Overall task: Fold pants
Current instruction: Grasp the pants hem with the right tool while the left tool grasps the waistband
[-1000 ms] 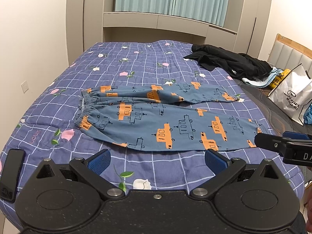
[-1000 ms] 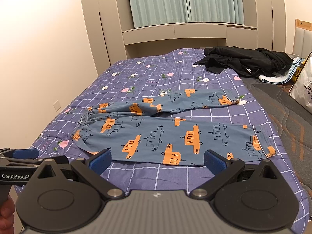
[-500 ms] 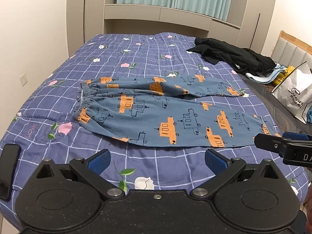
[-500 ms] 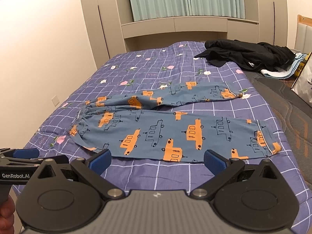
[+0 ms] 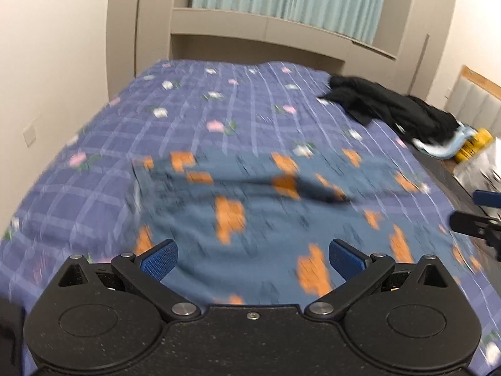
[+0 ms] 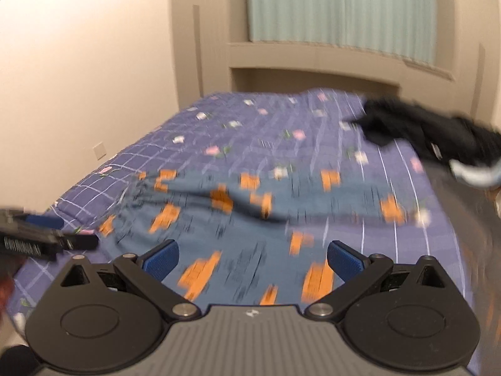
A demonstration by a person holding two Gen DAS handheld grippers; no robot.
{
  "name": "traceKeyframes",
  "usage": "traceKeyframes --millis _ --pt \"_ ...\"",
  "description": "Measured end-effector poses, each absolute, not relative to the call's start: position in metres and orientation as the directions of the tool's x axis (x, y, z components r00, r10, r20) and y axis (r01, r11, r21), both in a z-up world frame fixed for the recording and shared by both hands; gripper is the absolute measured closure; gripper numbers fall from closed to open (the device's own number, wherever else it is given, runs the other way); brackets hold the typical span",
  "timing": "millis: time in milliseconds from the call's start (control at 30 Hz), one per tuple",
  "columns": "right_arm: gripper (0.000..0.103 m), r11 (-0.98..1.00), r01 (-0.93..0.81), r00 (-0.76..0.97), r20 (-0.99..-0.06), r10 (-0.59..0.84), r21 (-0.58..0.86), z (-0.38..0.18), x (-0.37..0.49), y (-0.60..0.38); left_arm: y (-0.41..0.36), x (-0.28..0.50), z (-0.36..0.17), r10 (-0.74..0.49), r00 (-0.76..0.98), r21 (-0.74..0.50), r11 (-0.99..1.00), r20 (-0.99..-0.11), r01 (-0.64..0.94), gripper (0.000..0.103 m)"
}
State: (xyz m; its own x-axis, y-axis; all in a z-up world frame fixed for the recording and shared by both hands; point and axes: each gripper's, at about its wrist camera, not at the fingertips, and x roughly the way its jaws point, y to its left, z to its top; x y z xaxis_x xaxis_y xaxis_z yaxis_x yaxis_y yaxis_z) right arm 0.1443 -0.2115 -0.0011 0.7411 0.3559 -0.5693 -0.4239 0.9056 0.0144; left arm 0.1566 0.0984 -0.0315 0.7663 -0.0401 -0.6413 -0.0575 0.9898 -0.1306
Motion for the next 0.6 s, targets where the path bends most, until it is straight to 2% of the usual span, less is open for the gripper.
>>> traceKeyframes --millis 167,300,400,533,600 --pt "0.0 0.837 -0.546 0.693 -0.582 0.425 -0.039 0.008 0.235 -0.187 0.136 0.244 -0.032 0.02 0.78 0.03 1.0 -0.626 -0.002 0.0" --pt "0.0 0.731 -0.677 0.619 -0.605 0.501 -0.088 0.001 0.312 -0.165 0.168 0.319 -0.046 -0.088 0.735 0.022 0.99 -0.673 0.139 0.001" --pt "0.001 0.636 -0.766 0.535 -0.647 0.544 -0.098 -0.008 0.368 -0.149 0.186 0.363 -0.064 -0.118 0.708 0.041 0.978 -0.696 0.204 0.001" --pt "0.008 0.554 -0.832 0.413 -0.705 0.577 -0.034 -0.028 0.44 -0.134 0.204 0.403 -0.095 -0.124 0.672 0.099 0.954 -0.73 0.284 0.006" --pt "0.014 0.533 -0.846 0.355 -0.746 0.564 0.0 -0.045 0.474 -0.126 0.218 0.417 -0.11 -0.139 0.648 0.081 0.951 -0.749 0.299 0.008"
